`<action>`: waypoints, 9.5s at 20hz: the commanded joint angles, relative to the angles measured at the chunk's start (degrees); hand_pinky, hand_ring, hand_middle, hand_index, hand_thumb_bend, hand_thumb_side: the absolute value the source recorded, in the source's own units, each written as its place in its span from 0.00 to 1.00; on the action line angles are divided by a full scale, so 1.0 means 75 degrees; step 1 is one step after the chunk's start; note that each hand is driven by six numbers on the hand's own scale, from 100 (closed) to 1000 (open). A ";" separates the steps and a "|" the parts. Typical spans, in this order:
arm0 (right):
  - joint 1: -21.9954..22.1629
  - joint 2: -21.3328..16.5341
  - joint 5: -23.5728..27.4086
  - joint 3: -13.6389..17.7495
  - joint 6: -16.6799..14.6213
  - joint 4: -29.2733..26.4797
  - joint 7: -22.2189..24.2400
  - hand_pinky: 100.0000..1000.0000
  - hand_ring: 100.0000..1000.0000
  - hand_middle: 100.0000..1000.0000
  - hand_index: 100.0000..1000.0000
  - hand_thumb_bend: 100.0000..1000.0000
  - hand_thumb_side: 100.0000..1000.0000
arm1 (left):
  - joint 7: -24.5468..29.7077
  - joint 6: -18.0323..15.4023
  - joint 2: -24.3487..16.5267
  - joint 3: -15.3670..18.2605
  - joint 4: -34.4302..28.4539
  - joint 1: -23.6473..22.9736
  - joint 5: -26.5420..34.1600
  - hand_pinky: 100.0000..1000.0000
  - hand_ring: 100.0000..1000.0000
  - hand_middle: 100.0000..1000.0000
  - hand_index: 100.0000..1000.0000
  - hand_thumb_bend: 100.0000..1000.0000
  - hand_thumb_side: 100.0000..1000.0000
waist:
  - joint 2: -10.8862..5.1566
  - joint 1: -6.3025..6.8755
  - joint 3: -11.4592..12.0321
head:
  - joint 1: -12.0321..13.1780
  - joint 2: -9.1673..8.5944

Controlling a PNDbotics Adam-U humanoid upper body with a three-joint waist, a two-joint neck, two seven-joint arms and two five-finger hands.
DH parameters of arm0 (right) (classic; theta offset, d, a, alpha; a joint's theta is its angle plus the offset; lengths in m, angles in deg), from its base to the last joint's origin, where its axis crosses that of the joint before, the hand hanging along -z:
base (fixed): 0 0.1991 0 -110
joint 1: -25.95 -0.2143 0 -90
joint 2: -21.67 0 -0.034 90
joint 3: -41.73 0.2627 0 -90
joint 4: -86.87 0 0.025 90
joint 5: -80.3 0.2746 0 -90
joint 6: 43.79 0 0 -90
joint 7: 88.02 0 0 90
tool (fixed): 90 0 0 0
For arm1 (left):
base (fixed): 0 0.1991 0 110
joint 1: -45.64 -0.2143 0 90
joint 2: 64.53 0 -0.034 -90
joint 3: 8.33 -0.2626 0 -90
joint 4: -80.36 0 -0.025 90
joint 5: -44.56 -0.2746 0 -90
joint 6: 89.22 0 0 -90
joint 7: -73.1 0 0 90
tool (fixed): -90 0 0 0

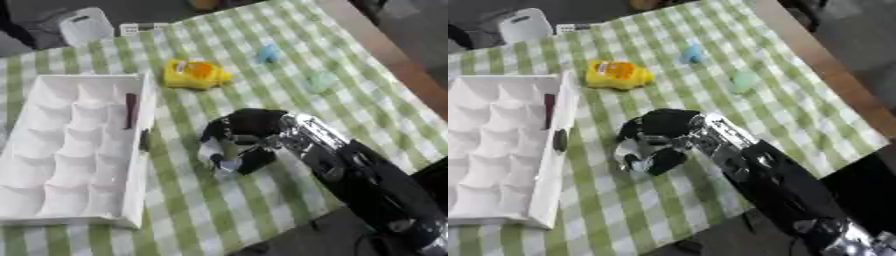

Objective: Pick up objects on the table and place them in the box.

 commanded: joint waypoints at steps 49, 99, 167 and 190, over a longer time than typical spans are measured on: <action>0.0041 0.0145 -0.1263 -0.0187 -0.1033 0.0396 -0.0540 0.00 0.24 0.41 0.52 0.01 0.05 | 0.0012 0.0001 -0.0056 -0.0013 -0.0126 0.0079 0.0024 0.72 0.66 0.97 0.84 0.10 0.92 | -0.0140 -0.0038 -0.0002 | -0.0130 0.0043; -0.2524 0.0099 0.2646 -0.0707 -0.0278 0.0019 -0.2157 0.00 0.22 0.43 0.55 0.00 0.00 | 0.0327 -0.0035 0.0101 -0.0508 -0.0240 0.0445 0.0193 0.71 0.66 0.95 0.84 0.12 0.87 | -0.0324 -0.0236 0.1079 | -0.0806 0.0037; -0.2094 0.0231 0.1926 0.0152 0.0791 0.0785 -0.3460 0.73 0.79 0.89 0.98 0.00 0.30 | 0.0444 -0.0119 0.0309 -0.0824 -0.0518 0.0699 0.0124 0.70 0.66 0.94 0.83 0.12 0.84 | -0.0267 -0.0029 0.1006 | -0.0651 -0.0175; 0.0184 -0.0833 0.2735 0.1350 0.1067 -0.2776 -0.3022 0.66 0.76 0.89 0.99 0.00 0.12 | -0.0301 -0.0038 0.0058 -0.0280 -0.0212 0.0185 -0.0308 0.70 0.65 0.95 0.82 0.08 0.90 | -0.0106 0.0018 0.0117 | 0.0259 -0.0452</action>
